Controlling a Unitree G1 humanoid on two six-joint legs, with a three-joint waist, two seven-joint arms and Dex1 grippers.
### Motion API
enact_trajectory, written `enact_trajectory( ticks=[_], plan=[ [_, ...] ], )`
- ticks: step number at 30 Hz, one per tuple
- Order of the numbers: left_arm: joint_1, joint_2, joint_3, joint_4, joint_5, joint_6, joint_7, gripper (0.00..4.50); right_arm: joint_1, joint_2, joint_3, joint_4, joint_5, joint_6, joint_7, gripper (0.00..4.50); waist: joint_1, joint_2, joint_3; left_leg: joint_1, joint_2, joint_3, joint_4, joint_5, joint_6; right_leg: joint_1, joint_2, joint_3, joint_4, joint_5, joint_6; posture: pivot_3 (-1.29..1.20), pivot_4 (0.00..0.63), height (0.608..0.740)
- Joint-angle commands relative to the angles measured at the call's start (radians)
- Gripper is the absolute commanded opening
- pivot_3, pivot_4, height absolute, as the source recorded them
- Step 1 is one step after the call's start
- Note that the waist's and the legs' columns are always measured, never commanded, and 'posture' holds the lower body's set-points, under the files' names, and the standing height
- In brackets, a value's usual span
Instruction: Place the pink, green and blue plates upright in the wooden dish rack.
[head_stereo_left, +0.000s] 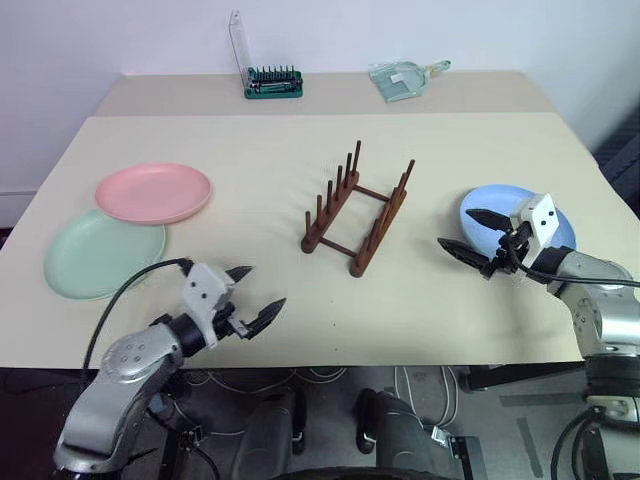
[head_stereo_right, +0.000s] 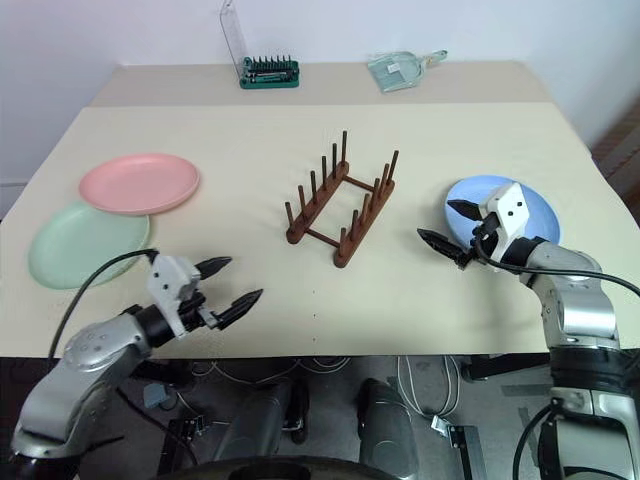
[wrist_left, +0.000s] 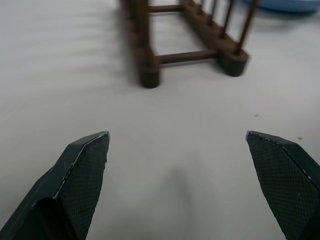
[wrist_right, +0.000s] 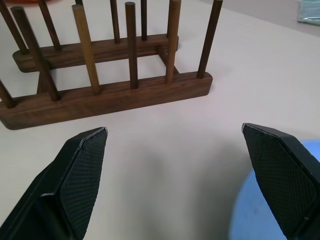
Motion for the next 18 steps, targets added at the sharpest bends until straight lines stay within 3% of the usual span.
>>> enact_trajectory(
  ticks=[1,9,18],
  plan=[
    [-0.110,-0.064,-0.122,0.084,0.067,-0.011,0.008,4.50,0.039,0.011,-0.041,-0.109,0.037,0.020,-0.034,4.41,-0.001,-0.001,0.000,0.000,0.000,0.000,0.000,0.000,0.000,0.000,0.000,0.000,0.000,0.000,0.000,0.00,0.150,0.740],
    [-0.276,-0.235,-0.265,0.278,0.138,0.034,0.039,4.50,0.146,0.020,-0.085,-0.264,0.076,0.079,-0.096,4.41,-0.003,-0.001,0.000,0.000,0.000,0.000,0.000,0.001,0.003,0.000,0.001,0.000,0.000,0.002,0.003,0.00,0.150,0.740],
    [-0.396,-0.372,-0.316,0.447,0.205,0.066,0.105,4.50,0.147,0.031,-0.077,-0.258,0.077,0.073,-0.108,4.41,-0.001,-0.001,0.000,0.000,0.000,0.000,0.001,0.001,0.003,0.001,0.000,0.000,0.000,0.001,0.002,0.00,0.150,0.740]
  ],
)
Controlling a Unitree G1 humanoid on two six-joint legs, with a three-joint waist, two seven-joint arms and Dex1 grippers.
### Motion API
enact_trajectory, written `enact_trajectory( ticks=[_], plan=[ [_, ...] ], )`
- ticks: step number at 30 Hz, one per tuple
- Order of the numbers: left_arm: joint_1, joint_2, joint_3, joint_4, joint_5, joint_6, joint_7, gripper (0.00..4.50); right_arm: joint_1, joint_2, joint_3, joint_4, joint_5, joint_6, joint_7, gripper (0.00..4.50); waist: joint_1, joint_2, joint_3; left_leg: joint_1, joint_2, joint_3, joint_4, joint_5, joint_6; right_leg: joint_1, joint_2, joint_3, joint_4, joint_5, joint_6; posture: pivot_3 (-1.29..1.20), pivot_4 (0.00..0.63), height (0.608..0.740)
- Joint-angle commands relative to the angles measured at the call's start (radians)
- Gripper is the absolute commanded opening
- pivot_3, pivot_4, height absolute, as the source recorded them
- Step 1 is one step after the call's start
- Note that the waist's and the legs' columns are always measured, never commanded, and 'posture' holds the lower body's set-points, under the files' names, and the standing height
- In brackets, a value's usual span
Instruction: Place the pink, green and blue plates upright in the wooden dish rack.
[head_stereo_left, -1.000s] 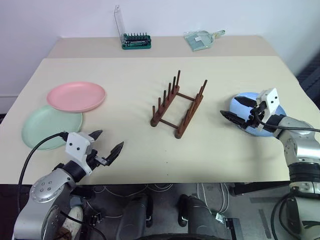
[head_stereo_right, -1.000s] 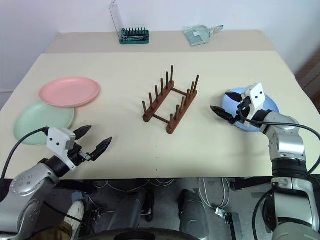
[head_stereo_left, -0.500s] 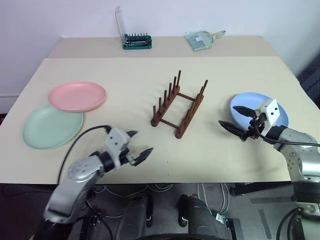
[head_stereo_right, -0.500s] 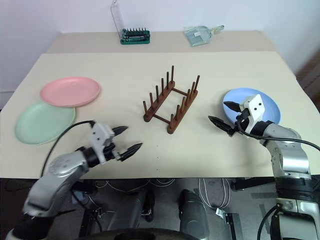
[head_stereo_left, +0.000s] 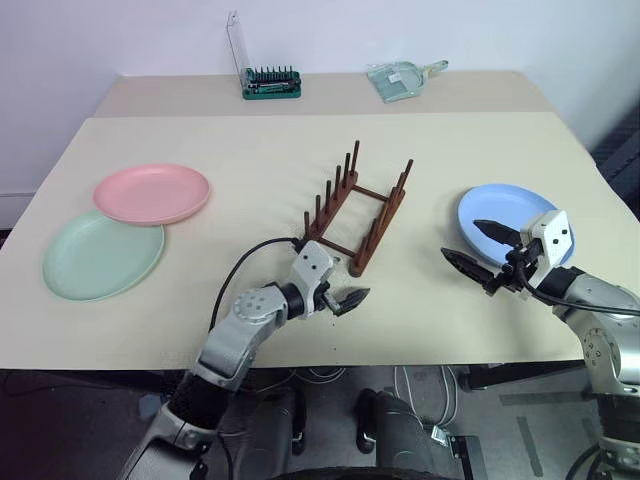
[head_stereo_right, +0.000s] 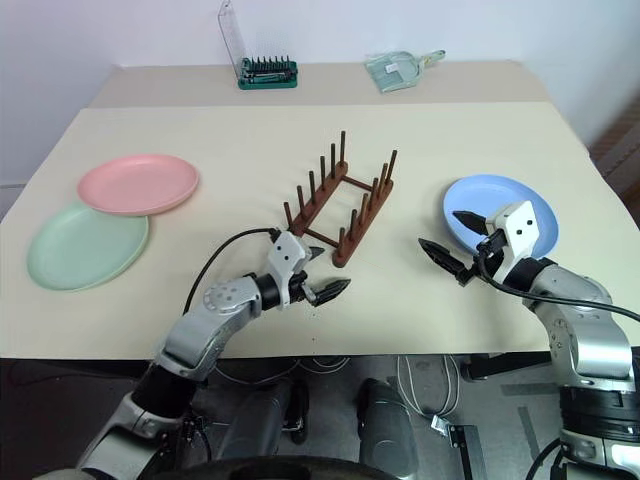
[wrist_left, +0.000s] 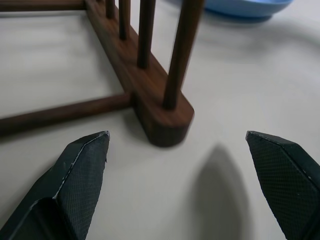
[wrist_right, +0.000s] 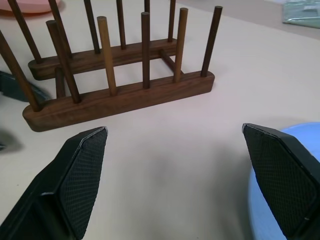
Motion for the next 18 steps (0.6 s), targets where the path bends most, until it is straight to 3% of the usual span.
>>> enact_trajectory(
  ticks=[1,6,10,14,18],
  plan=[
    [-0.024,-0.037,-0.025,0.056,0.052,0.018,0.053,4.50,-0.017,0.011,-0.008,-0.019,0.013,-0.019,-0.003,4.41,0.003,0.000,0.000,0.000,0.000,0.000,0.000,0.000,0.000,0.000,0.000,0.000,0.000,0.000,0.001,0.00,0.150,0.740],
    [-0.016,-0.070,-0.002,0.076,0.083,0.022,0.112,4.50,-0.038,0.024,0.013,0.008,0.008,-0.031,0.012,4.41,0.002,0.000,0.000,0.000,0.000,0.000,0.001,0.000,0.000,0.001,0.000,0.000,0.000,0.001,0.001,0.00,0.150,0.740],
    [-0.001,-0.076,0.018,0.066,0.082,0.024,0.126,2.83,-0.046,0.026,0.029,0.007,0.035,-0.002,0.044,4.50,-0.002,0.000,0.000,0.001,0.000,-0.001,0.001,0.000,0.000,0.001,0.000,0.000,0.000,0.001,0.001,0.00,0.150,0.740],
    [0.004,-0.078,0.027,0.065,0.092,0.018,0.144,0.81,-0.027,0.009,0.057,-0.006,0.048,0.028,0.097,4.50,-0.001,0.000,-0.001,0.001,0.000,-0.001,0.001,0.000,0.000,0.001,0.000,0.000,0.000,0.001,0.001,0.00,0.150,0.740],
    [0.006,-0.078,0.040,0.068,0.106,0.015,0.164,0.76,-0.033,0.018,0.062,0.005,0.037,0.017,0.096,4.50,-0.001,0.000,-0.001,0.001,0.000,-0.001,0.001,0.000,0.000,0.001,0.000,0.000,0.000,0.001,0.001,0.00,0.150,0.740]
  ],
)
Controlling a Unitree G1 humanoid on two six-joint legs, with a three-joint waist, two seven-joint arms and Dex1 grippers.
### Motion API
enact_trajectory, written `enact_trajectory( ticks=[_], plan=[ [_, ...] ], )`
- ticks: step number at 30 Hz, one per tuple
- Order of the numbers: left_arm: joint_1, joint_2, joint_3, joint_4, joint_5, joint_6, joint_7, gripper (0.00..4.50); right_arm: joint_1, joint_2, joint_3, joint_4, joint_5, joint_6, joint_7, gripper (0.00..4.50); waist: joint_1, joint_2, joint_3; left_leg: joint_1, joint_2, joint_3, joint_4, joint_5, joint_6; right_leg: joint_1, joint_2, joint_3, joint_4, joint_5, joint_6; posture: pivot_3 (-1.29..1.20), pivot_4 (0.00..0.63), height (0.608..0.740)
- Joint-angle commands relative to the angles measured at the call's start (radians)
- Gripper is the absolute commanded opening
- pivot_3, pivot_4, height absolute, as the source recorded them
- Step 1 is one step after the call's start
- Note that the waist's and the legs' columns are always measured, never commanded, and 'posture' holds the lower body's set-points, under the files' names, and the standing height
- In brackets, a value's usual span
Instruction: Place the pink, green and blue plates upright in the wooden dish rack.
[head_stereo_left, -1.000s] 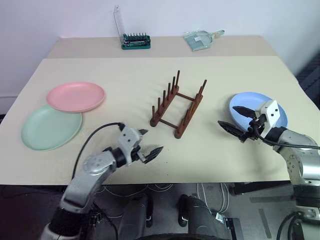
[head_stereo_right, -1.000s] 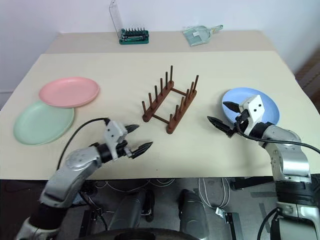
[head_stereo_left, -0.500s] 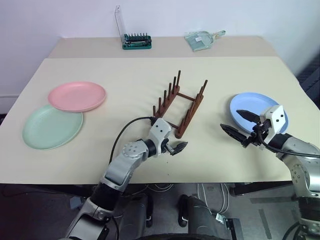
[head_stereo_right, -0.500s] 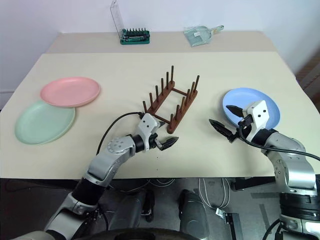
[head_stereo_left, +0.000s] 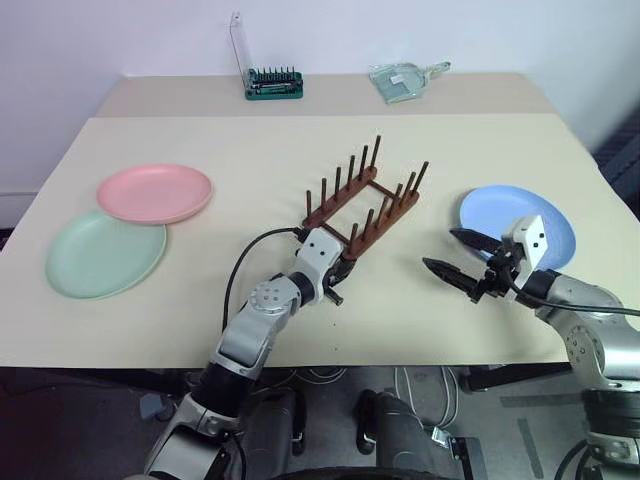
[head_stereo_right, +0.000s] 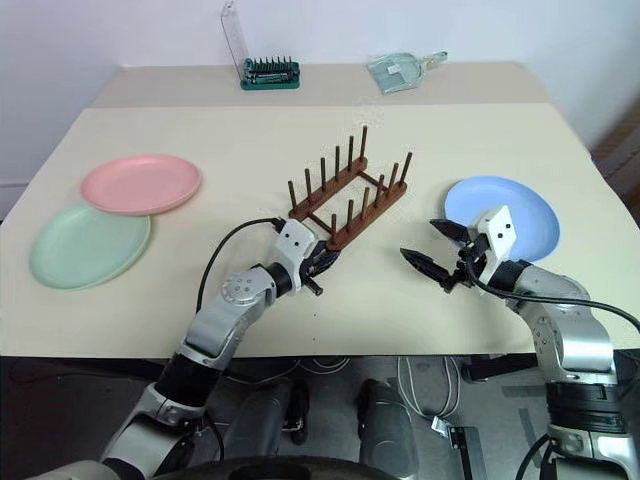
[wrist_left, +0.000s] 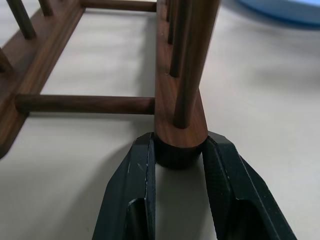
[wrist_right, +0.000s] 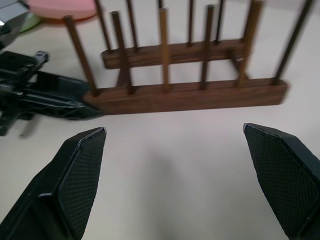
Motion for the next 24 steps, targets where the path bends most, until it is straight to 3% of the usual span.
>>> enact_trajectory(
  ticks=[1,6,11,15,24],
  plan=[
    [0.021,-0.002,0.017,0.020,0.013,0.017,0.024,0.76,-0.007,-0.007,-0.014,-0.018,0.008,-0.011,0.003,4.50,0.000,0.000,0.000,0.000,0.000,0.000,0.000,0.000,0.000,0.000,0.000,0.000,0.000,0.000,0.000,0.00,0.150,0.740],
    [0.021,0.039,0.018,0.019,0.035,-0.016,0.013,0.76,0.010,-0.012,-0.006,-0.032,0.012,0.004,0.012,4.50,-0.004,0.000,0.000,0.000,0.000,0.000,0.000,0.000,0.000,0.000,0.000,0.000,0.000,0.000,0.000,0.00,0.150,0.740],
    [0.012,0.202,0.003,-0.003,-0.022,-0.201,-0.262,0.76,0.130,-0.071,0.047,-0.087,-0.029,0.003,0.070,4.50,-0.003,0.000,0.000,0.000,0.002,0.000,-0.001,0.000,0.000,-0.001,0.001,-0.001,0.000,-0.001,-0.003,0.00,0.150,0.740],
    [-0.004,0.281,0.019,-0.021,-0.128,-0.216,-0.464,0.76,0.151,-0.074,0.019,-0.091,-0.030,-0.006,0.052,4.50,-0.001,0.000,0.000,0.000,0.002,0.002,0.000,0.000,0.000,-0.002,0.000,0.000,0.000,0.000,-0.004,0.00,0.150,0.740],
    [-0.045,0.368,0.083,0.078,-0.146,-0.249,-0.594,0.76,0.197,-0.078,-0.017,-0.162,-0.024,0.010,0.011,4.50,0.012,0.000,0.000,-0.001,0.002,0.002,-0.001,-0.001,-0.001,-0.003,0.000,0.000,-0.001,0.000,-0.004,0.00,0.150,0.740]
  ],
)
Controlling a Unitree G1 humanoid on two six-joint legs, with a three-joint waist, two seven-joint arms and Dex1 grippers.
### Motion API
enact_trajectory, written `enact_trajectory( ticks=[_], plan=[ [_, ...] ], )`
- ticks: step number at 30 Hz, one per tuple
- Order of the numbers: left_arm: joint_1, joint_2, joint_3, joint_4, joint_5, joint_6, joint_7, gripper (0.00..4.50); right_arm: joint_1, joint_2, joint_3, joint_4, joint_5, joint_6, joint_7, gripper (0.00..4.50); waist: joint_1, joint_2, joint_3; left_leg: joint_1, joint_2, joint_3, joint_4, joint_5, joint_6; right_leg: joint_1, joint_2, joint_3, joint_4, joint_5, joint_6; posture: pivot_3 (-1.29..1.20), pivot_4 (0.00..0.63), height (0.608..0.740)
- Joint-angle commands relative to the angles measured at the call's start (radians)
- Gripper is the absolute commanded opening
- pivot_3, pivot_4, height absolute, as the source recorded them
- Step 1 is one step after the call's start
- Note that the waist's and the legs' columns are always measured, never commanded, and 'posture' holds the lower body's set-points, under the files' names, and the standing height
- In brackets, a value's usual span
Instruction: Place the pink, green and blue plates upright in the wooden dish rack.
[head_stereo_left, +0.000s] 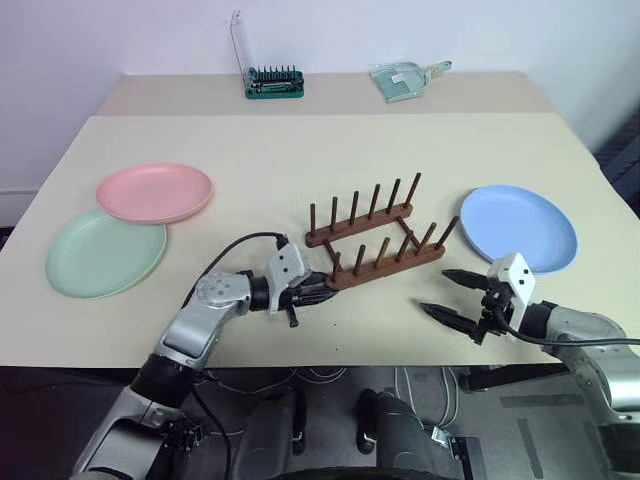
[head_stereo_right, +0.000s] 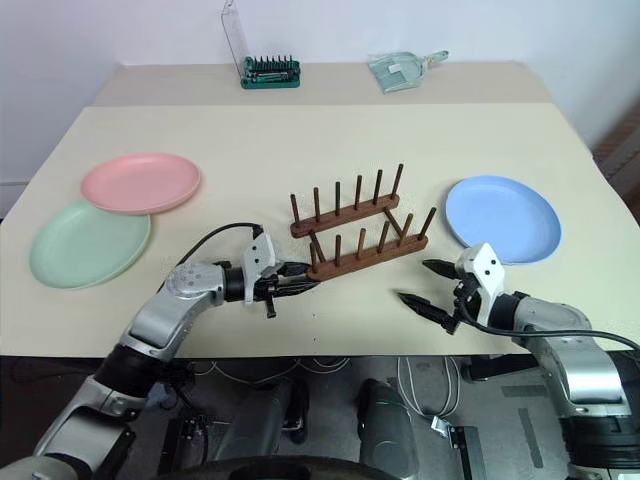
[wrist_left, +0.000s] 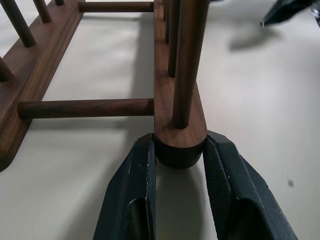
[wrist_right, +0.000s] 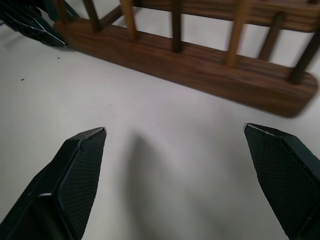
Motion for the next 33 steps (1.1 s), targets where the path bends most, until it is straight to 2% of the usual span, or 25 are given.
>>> enact_trajectory(
  ticks=[1,6,9,10,13,16,18,24,33],
  plan=[
    [-0.023,0.021,0.058,0.039,-0.017,-0.022,-0.015,1.26,0.005,-0.012,-0.035,-0.069,0.010,0.005,-0.022,4.50,0.002,0.000,0.000,0.000,0.000,0.000,0.000,0.000,0.000,0.000,0.000,0.000,0.000,0.000,0.000,0.00,0.150,0.740],
    [0.017,0.048,0.117,0.017,-0.010,0.002,0.023,3.60,-0.013,-0.026,-0.035,-0.065,-0.008,0.014,-0.045,4.50,0.010,0.000,0.000,0.000,0.000,0.000,0.000,0.000,0.000,0.000,0.000,0.000,0.000,0.000,0.000,0.00,0.150,0.740],
    [0.063,0.067,0.149,-0.041,-0.033,0.038,0.032,3.66,-0.031,-0.029,-0.029,-0.064,-0.009,0.023,-0.051,3.65,0.011,0.000,0.000,0.000,0.000,0.000,0.000,0.000,0.000,0.000,0.000,0.000,0.000,0.000,0.000,0.00,0.150,0.740],
    [0.074,0.071,0.155,-0.056,-0.039,0.049,0.034,3.66,-0.034,-0.029,-0.027,-0.065,-0.009,0.026,-0.051,3.17,0.011,0.000,0.000,0.000,0.000,0.000,0.000,0.000,0.000,0.000,0.000,0.000,0.000,0.000,0.000,0.00,0.150,0.740],
    [0.172,0.104,0.184,-0.180,-0.101,0.095,0.006,2.75,-0.048,-0.028,0.008,-0.077,-0.024,0.035,-0.052,1.68,0.010,0.000,0.000,0.000,0.000,0.000,0.000,0.000,0.000,0.000,0.000,0.000,0.000,0.000,0.000,0.00,0.150,0.740],
    [0.241,0.124,0.157,-0.320,-0.147,0.167,-0.003,1.29,-0.069,-0.025,0.066,-0.066,-0.076,0.021,-0.060,0.11,0.010,0.000,0.000,0.000,0.000,0.000,-0.001,-0.001,-0.001,-0.001,-0.001,0.001,-0.001,0.000,0.000,0.00,0.150,0.740],
    [0.243,0.111,0.126,-0.364,-0.144,0.218,0.028,0.32,-0.085,-0.019,0.088,-0.052,-0.101,0.013,-0.072,0.00,0.016,0.000,0.000,0.000,0.000,0.000,-0.001,-0.002,-0.002,0.000,-0.001,0.001,0.000,0.000,0.000,0.00,0.150,0.740],
    [0.191,0.026,0.022,-0.324,-0.040,0.246,0.157,0.32,-0.142,0.002,0.127,0.010,-0.146,-0.013,-0.091,0.00,0.013,0.000,0.000,0.000,0.000,0.001,0.000,-0.002,-0.002,0.000,0.000,0.001,-0.001,0.000,0.000,0.00,0.150,0.740],
    [0.167,-0.046,0.054,-0.190,0.064,0.148,0.319,0.32,-0.233,0.043,0.187,0.163,-0.253,-0.111,-0.141,0.00,0.011,0.000,0.000,0.001,0.001,0.002,0.000,0.000,0.001,0.000,0.001,0.001,0.001,0.000,0.000,0.00,0.150,0.740]
  ],
)
